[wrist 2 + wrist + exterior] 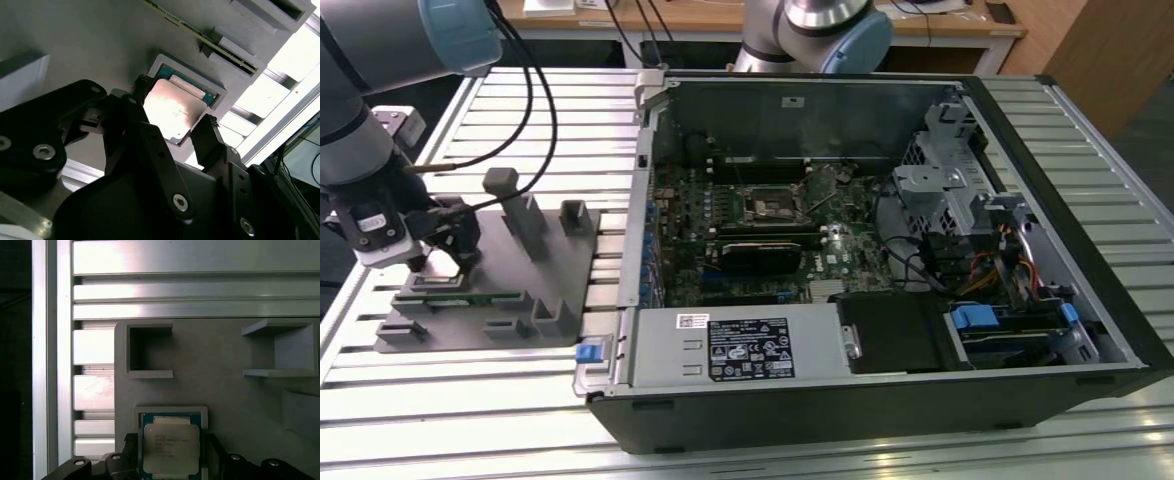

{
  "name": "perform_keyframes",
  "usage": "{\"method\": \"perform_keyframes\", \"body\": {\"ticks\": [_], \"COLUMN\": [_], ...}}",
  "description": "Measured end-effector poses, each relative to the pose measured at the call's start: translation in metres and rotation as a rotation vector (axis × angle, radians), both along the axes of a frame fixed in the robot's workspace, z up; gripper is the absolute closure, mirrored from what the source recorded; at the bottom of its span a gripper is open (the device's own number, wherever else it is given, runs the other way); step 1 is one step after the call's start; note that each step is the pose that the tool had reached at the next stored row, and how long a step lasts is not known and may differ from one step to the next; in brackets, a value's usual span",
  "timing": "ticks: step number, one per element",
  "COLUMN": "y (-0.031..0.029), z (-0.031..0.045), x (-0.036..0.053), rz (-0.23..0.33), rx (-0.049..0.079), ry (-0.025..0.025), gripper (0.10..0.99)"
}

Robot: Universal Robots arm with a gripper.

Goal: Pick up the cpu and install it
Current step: 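Pick up the cpu and move it towards the insertion slot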

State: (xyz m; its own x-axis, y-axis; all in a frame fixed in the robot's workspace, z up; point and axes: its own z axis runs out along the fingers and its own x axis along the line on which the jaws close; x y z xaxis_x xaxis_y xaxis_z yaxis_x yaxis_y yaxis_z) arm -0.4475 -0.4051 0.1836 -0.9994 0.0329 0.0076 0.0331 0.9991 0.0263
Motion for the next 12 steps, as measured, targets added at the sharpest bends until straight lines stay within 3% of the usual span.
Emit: {"method": "perform_keyframes", "body": {"ticks": [3, 12], "y": [0.0004, 0.0014], "z": [-0.0002, 0.0013], "x": [-0.0004, -0.0014], "rz": [0.004, 0.007], "rx": [0.000, 0.000], "ry": [-0.0025, -0.0106], "gripper": [0.498, 0.498]}}
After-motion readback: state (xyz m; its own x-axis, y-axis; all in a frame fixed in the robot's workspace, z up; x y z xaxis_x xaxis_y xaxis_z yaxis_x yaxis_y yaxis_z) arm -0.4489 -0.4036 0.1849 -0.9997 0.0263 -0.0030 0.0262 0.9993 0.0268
